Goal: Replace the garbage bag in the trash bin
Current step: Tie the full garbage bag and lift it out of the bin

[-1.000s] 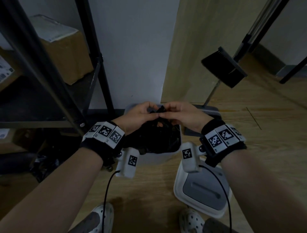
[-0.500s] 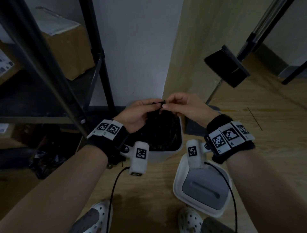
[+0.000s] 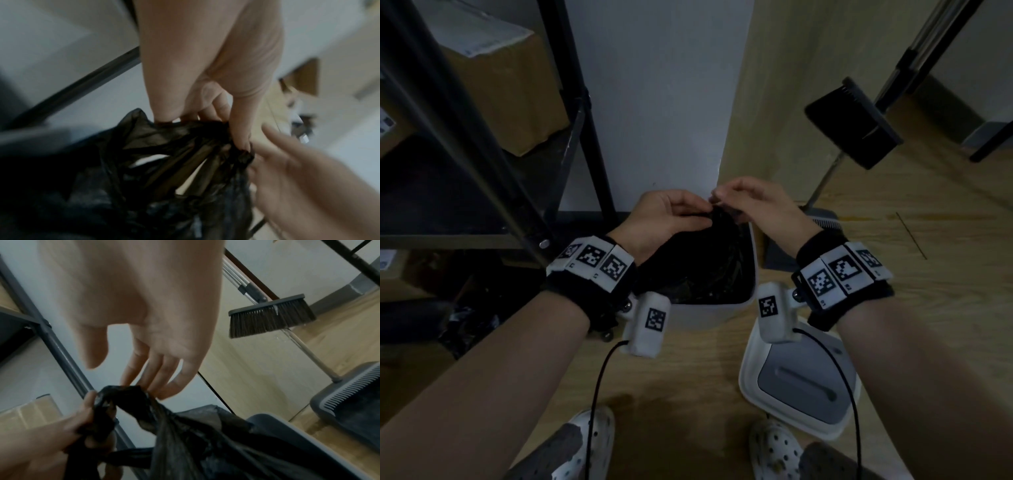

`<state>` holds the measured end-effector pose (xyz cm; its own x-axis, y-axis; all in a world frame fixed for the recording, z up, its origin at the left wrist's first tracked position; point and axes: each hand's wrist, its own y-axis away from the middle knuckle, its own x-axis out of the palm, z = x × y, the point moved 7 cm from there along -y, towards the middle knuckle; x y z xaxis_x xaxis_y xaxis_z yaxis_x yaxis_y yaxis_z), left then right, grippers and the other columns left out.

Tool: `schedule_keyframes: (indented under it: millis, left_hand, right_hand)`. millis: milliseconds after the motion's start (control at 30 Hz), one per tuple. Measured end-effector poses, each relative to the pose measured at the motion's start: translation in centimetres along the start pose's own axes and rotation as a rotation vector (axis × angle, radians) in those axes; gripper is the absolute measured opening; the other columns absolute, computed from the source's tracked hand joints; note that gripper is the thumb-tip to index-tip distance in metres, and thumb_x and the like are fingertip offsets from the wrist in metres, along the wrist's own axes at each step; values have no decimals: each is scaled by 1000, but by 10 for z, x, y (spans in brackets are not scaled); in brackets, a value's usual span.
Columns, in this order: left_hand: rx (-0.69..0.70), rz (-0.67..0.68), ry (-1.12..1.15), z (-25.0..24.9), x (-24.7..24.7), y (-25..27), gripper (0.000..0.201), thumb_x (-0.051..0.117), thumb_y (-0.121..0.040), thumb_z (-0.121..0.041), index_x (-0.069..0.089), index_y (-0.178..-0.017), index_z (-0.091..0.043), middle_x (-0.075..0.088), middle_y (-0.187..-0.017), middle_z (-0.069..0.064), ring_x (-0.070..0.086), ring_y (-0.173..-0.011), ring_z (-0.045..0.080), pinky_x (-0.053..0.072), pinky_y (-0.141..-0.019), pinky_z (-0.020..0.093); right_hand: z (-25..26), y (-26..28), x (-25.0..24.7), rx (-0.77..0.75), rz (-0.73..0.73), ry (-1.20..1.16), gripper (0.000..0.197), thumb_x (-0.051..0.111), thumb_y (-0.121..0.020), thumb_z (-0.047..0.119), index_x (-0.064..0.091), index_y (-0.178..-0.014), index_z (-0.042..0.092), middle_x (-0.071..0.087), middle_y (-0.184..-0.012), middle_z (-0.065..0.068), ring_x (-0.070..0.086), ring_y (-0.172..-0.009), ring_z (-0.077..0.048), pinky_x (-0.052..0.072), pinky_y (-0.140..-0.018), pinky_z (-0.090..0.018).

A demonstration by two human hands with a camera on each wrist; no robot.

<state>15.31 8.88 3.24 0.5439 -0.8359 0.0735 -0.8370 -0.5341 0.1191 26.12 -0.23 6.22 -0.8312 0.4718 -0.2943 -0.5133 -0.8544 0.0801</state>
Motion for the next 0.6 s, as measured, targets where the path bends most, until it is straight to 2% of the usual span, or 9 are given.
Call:
schedule_keyframes:
  millis: [67, 133, 200, 267, 333, 400, 467, 533, 600]
  left_hand:
    - [67, -12, -164, -5, 0, -1, 30, 70, -72, 11, 62, -75, -17, 70, -75, -8, 65, -69, -7, 51, -76, 9]
    - [129, -26, -259, -10, 2, 0, 34, 71, -70, 13, 59, -75, -19, 65, -78, -5, 63, -67, -10, 50, -73, 6]
    - [192, -29, -325, -14, 4, 1, 35, 72, -69, 12, 58, -75, -20, 64, -79, -5, 63, -67, -11, 48, -70, 5]
    - [245, -34, -381, -17, 7, 2, 34, 72, -70, 11, 57, -75, -20, 63, -79, -7, 62, -68, -12, 48, -71, 5]
    - [282, -66, -436, -19, 8, 3, 33, 73, -71, 6, 58, -74, -23, 64, -78, -8, 63, -71, -5, 49, -75, 9]
    - [302, -128, -490, -21, 6, 5, 24, 74, -72, 0, 61, -73, -20, 65, -78, -3, 63, -74, 6, 51, -77, 18]
    - [331, -179, -539, -24, 5, 6, 13, 75, -73, -4, 67, -77, -12, 66, -82, 4, 62, -76, 13, 50, -78, 22]
    - [357, -201, -586, -25, 4, 7, 11, 75, -72, -6, 72, -82, -9, 65, -84, 4, 60, -75, 8, 47, -78, 18]
    - [355, -216, -598, -24, 3, 7, 13, 76, -72, -7, 74, -85, -9, 65, -83, -2, 58, -72, -4, 44, -76, 9]
  right_hand:
    - [-4, -2, 7, 38, 39, -84, 24, 52, -94, 17, 66, -106, 1, 67, -94, -4, 63, -84, -7, 49, -78, -13]
    - [-10, -3, 10, 66, 54, -106, 22, 47, -96, 16, 68, -98, 7, 68, -90, -2, 63, -81, -7, 49, -78, -14]
    - [-13, -2, 9, 81, 66, -64, 22, 47, -96, 17, 68, -89, 16, 67, -85, 3, 62, -78, -4, 47, -78, -13]
    - [-17, 0, 9, 95, 93, 27, 20, 48, -96, 19, 68, -95, 16, 67, -86, 5, 60, -80, -3, 46, -79, -14]
    - [-22, 1, 9, 102, 118, 115, 23, 49, -96, 19, 68, -106, 12, 69, -99, -2, 62, -95, -10, 46, -90, -21]
    - [-25, 1, 12, 102, 143, 124, 27, 50, -95, 18, 65, -116, 9, 67, -116, -11, 61, -111, -19, 44, -103, -32]
    - [-27, 2, 14, 123, 148, 80, 30, 51, -94, 17, 63, -120, 8, 65, -120, -15, 59, -115, -23, 42, -107, -36]
    - [-29, 3, 17, 147, 150, 18, 29, 50, -95, 14, 62, -119, 6, 64, -121, -17, 59, -116, -26, 42, -107, -36]
    - [-31, 3, 18, 151, 147, -30, 27, 48, -95, 11, 63, -117, 6, 65, -119, -17, 59, -115, -27, 42, -105, -35]
